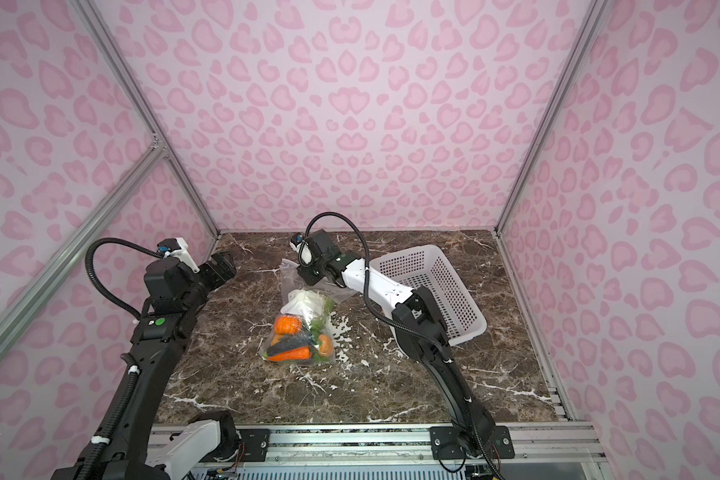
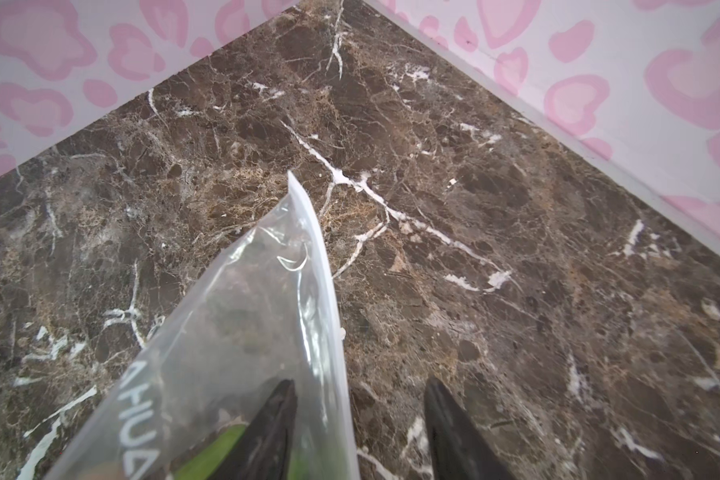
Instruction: Place the food in the zip-top bag and seal the zipper
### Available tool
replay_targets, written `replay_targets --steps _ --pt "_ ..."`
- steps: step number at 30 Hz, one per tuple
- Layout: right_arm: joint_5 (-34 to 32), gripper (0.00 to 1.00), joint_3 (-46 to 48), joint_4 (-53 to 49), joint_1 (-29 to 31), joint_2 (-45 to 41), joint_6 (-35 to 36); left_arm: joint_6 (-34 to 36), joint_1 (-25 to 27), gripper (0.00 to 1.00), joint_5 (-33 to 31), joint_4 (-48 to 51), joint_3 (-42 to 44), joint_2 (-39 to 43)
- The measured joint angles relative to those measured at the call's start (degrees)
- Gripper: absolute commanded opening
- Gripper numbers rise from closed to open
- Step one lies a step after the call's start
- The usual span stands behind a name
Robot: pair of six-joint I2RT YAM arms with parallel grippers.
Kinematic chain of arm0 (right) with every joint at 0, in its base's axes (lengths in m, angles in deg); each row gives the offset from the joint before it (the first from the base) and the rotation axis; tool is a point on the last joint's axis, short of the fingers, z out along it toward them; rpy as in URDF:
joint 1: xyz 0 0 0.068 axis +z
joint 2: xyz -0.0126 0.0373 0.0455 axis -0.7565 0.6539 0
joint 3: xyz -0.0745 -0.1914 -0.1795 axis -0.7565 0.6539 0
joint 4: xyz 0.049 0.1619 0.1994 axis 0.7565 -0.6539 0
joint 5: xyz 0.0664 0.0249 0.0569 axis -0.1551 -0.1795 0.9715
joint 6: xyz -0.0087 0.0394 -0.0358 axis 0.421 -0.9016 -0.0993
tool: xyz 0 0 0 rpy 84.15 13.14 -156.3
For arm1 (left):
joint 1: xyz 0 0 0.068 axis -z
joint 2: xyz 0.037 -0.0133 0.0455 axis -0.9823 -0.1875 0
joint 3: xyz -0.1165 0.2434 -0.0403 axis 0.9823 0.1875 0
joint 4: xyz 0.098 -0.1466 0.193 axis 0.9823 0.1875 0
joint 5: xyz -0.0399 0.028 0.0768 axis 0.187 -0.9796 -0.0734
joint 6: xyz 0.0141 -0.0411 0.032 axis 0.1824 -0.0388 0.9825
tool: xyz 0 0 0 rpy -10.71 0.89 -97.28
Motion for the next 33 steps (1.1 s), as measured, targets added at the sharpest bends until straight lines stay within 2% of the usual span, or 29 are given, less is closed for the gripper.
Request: replay_targets --steps 6,13,18,21,25,30,33 --pt "-2.1 0.72 13.2 1.6 -1.1 -15.4 -0.9 0.3 0.0 0.96 0.1 -0.5 0.2 -0.5" --pt "-10.8 0.73 41.6 9.7 -6.8 -36.9 1.0 0.5 1.9 0.96 0.9 -1.5 0.5 -3.0" --pt "-18.1 0.73 61.5 17.0 -12.2 -47.3 6.9 2.9 6.8 0.95 -1.6 -3.2 2.3 -4.9" --pt "-20.9 0.74 70.8 22.9 -15.8 -50.3 9.8 4.0 9.2 0.95 -3.3 -4.7 4.6 -5.7" --pt "-23.5 0.74 79.6 28.9 -20.2 -50.9 11.3 4.4 9.9 0.95 -6.5 -7.6 9.3 -5.7" --pt "-21.4 0.74 87.1 38.0 -26.8 -51.3 9.9 3.3 10.1 0.95 -13.0 -10.7 16.0 -4.2" --pt "-17.9 0.74 89.5 42.9 -30.1 -50.0 8.1 2.7 10.2 0.95 -17.9 -12.4 19.4 -3.6"
